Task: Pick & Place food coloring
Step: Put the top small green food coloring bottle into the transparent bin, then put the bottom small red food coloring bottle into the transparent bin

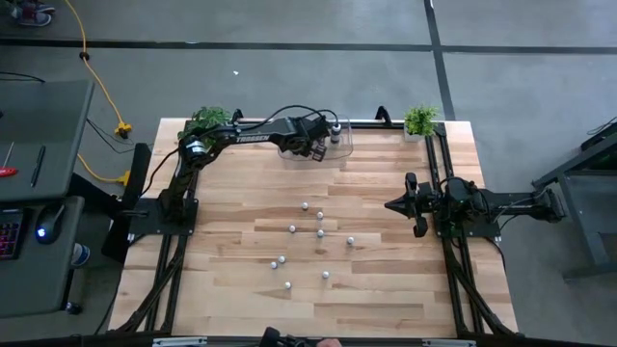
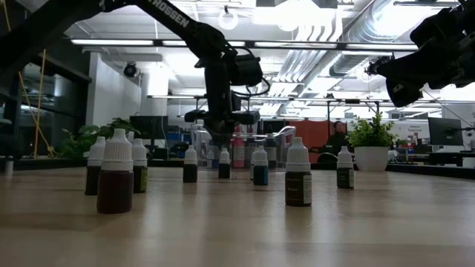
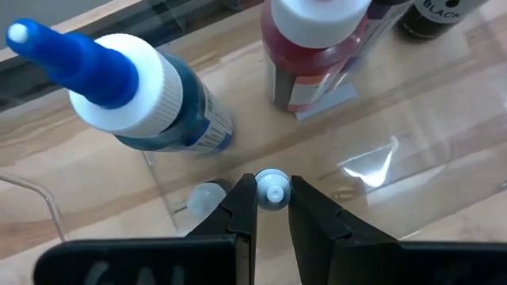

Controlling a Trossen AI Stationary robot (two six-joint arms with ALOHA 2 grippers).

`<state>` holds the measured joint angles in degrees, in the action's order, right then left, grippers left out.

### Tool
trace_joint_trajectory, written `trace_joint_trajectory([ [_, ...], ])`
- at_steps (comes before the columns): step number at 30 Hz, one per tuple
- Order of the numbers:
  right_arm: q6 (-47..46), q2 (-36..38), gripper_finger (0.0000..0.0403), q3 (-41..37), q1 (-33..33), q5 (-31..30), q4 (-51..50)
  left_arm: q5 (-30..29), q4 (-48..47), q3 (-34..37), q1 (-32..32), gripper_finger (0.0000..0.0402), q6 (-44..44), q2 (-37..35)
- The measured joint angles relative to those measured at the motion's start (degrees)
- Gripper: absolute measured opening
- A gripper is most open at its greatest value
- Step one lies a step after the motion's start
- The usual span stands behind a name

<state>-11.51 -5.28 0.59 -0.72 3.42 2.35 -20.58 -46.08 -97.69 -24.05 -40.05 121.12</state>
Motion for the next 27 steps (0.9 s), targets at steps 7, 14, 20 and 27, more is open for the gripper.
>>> trace_joint_trajectory([
  [7,0.0,0.0,0.0,0.0,0.0,0.0,0.0,0.0,-0.1,0.0,-0.4,0.0043,-0.1,0.0],
  [14,0.0,0.0,0.0,0.0,0.0,0.0,0.0,0.3,0.3,-0.1,-0.4,0.0089,0.7,0.7],
  [20,0.0,0.0,0.0,0.0,0.0,0.0,0.0,0.3,0.1,-0.1,-0.4,0.0113,0.8,0.9],
  [27,0.0,0.0,0.0,0.0,0.0,0.0,0.0,0.4,0.1,-0.1,-0.4,0.0115,0.8,0.9],
])
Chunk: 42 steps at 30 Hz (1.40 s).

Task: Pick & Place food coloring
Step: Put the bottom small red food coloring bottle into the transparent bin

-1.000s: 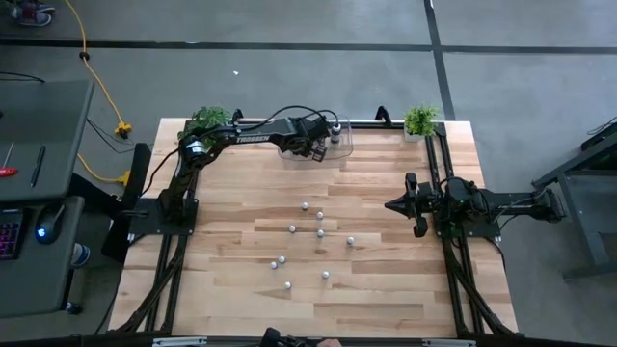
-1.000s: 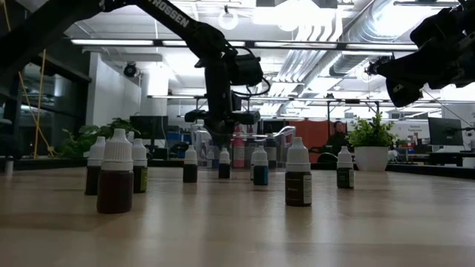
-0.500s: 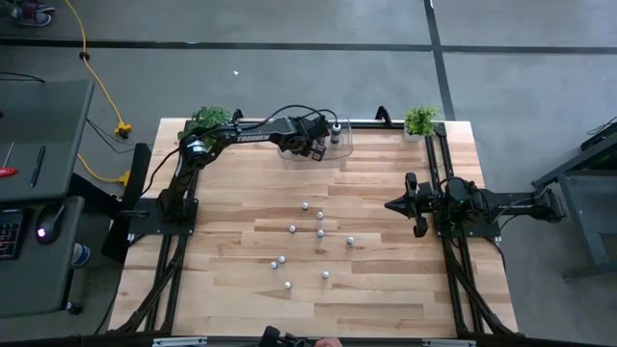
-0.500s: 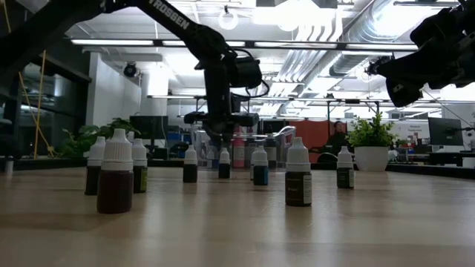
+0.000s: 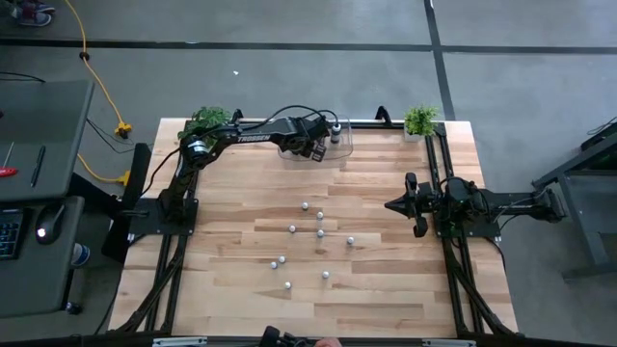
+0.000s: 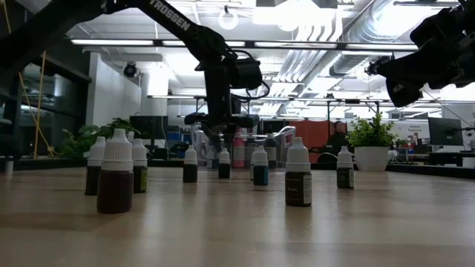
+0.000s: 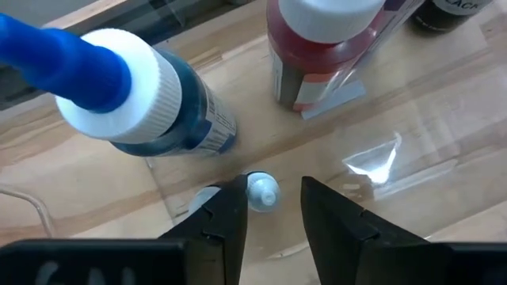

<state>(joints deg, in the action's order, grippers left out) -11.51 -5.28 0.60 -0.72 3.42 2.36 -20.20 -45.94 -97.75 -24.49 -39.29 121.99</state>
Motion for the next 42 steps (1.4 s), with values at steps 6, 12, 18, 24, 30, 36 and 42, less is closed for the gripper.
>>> trace_joint_trajectory([
  [6,0.0,0.0,0.0,0.0,0.0,0.0,0.0,0.1,0.0,-1.0,0.1,0.0115,1.9,0.0],
  [12,0.0,0.0,0.0,0.0,0.0,0.0,0.0,-0.4,-0.1,-3.6,0.1,0.0115,3.6,0.0],
  [18,0.0,0.0,0.0,0.0,0.0,0.0,0.0,-1.4,-0.7,-6.2,0.3,0.0115,6.3,-0.8],
  [24,0.0,0.0,0.0,0.0,0.0,0.0,0.0,-3.3,-0.3,-7.7,2.2,0.0115,11.9,-5.6],
  [30,0.0,0.0,0.0,0.0,0.0,0.0,0.0,-6.4,-4.6,-7.7,5.1,0.0115,17.9,-12.1],
  [36,0.0,0.0,0.0,0.0,0.0,0.0,0.0,-6.6,-11.9,-7.7,8.0,0.0115,21.2,-17.7],
  [42,0.0,0.0,0.0,0.0,0.0,0.0,0.0,-6.2,-22.5,-7.7,11.2,0.0115,23.0,-22.5],
])
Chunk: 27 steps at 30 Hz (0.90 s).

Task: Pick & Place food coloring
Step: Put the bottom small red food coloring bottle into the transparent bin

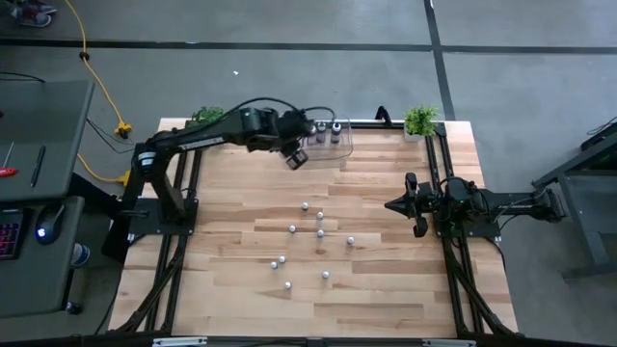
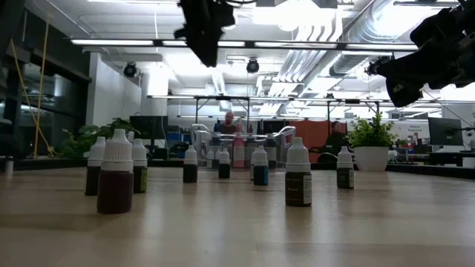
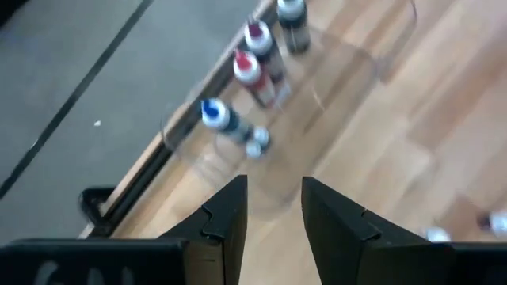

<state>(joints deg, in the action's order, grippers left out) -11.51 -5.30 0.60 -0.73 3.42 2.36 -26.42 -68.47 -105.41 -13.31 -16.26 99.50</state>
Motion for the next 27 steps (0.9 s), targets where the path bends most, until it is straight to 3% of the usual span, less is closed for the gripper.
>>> trace_joint_trajectory([
  [7,0.0,0.0,0.0,0.0,0.0,0.0,0.0,3.4,-6.6,1.7,5.3,0.0115,-0.4,-5.9],
  [13,0.0,0.0,0.0,0.0,0.0,0.0,0.0,7.5,-7.0,9.6,9.2,0.0115,-0.6,-12.7],
  [21,0.0,0.0,0.0,0.0,0.0,0.0,0.0,17.5,-0.2,23.8,13.2,0.0115,-0.7,-20.1],
  [27,0.0,0.0,0.0,0.0,0.0,0.0,-0.1,21.7,5.0,31.6,16.4,0.0115,-0.5,-23.0],
])
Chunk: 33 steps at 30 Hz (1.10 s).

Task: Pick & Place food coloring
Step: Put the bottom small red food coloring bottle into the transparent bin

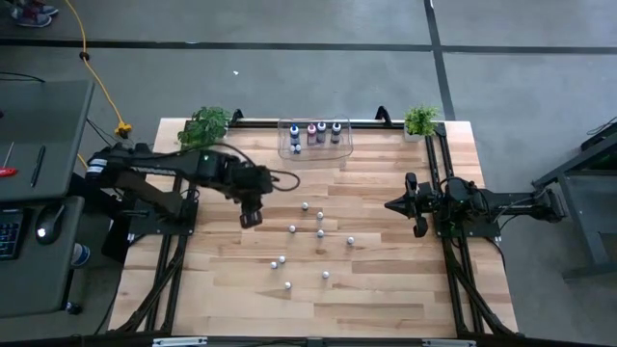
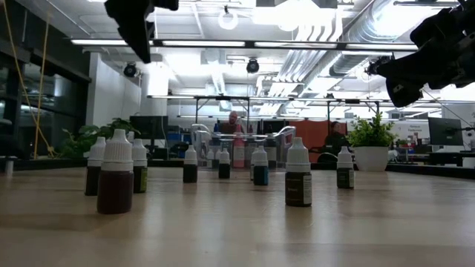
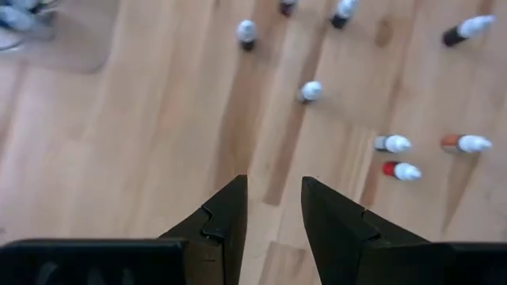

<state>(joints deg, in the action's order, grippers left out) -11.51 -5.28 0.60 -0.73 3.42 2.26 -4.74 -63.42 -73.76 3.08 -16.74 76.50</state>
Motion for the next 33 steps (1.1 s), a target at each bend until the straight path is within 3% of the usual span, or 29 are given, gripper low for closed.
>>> trace_joint_trajectory([
  [8,0.0,0.0,0.0,0.0,0.0,0.0,0.0,1.7,7.1,7.6,3.8,0.0115,0.4,-2.4],
  [13,0.0,0.0,0.0,0.0,0.0,0.0,-0.1,2.4,12.4,12.9,6.4,0.0115,7.2,-2.8],
  [21,0.0,0.0,0.0,0.0,0.0,0.0,-0.2,13.6,25.6,22.2,9.8,0.0115,15.0,-3.0],
  [33,0.0,0.0,0.0,0.0,0.0,0.0,-0.2,12.3,34.8,26.0,14.5,0.0115,16.7,-2.0],
])
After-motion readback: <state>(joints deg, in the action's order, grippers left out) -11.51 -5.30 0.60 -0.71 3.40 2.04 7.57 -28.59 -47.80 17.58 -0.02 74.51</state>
